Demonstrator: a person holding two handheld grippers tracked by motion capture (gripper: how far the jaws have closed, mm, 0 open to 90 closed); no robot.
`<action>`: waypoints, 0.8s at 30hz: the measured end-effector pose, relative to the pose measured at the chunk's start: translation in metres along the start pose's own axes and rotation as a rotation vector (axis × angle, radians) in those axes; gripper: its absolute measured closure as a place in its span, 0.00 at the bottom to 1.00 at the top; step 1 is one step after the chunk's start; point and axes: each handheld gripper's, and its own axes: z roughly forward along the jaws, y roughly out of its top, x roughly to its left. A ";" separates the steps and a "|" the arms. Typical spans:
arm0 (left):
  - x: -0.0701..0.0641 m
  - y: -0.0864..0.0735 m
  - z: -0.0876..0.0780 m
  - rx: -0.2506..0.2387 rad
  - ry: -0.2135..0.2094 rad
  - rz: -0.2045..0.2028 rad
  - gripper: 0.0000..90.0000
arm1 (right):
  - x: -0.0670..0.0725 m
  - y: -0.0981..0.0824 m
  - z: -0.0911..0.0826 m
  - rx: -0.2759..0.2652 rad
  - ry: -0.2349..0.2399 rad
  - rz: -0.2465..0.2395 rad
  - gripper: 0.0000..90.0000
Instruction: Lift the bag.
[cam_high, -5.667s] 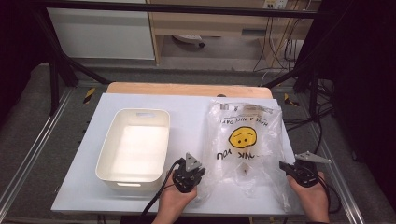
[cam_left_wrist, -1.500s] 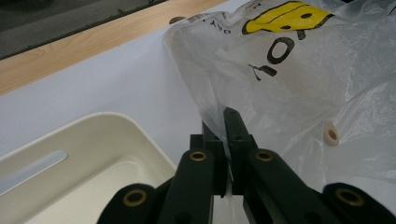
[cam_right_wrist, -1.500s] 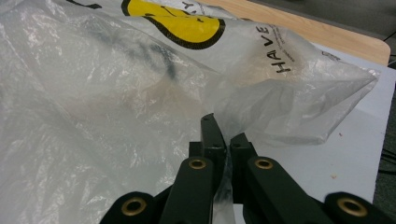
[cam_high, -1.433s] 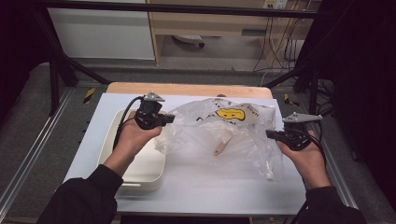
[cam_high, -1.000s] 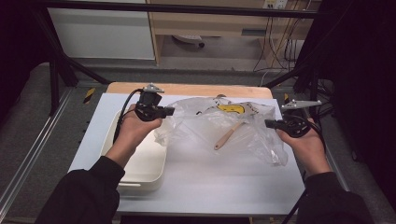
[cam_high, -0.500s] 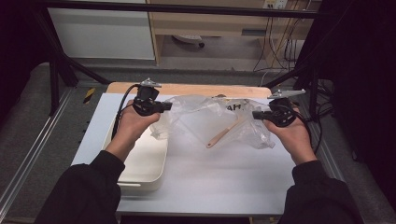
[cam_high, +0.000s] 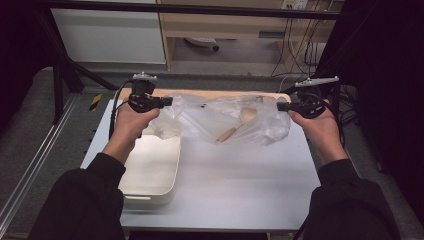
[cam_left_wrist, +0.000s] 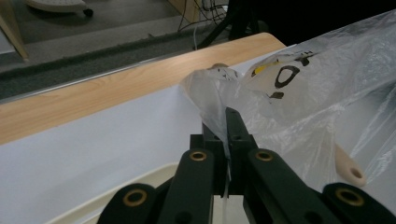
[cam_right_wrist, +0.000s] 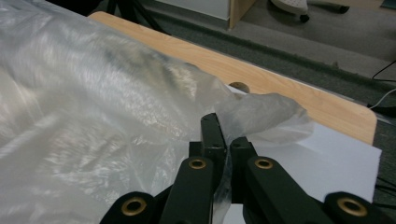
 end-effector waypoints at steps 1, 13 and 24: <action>0.002 0.002 -0.002 -0.005 0.003 -0.006 1.00 | -0.001 0.002 -0.001 -0.001 -0.005 -0.003 1.00; 0.011 0.021 -0.014 -0.045 0.012 -0.031 1.00 | -0.012 0.022 -0.010 -0.018 -0.035 0.003 1.00; 0.013 0.036 -0.019 -0.094 0.022 -0.030 1.00 | -0.015 0.039 -0.012 -0.041 -0.061 0.000 1.00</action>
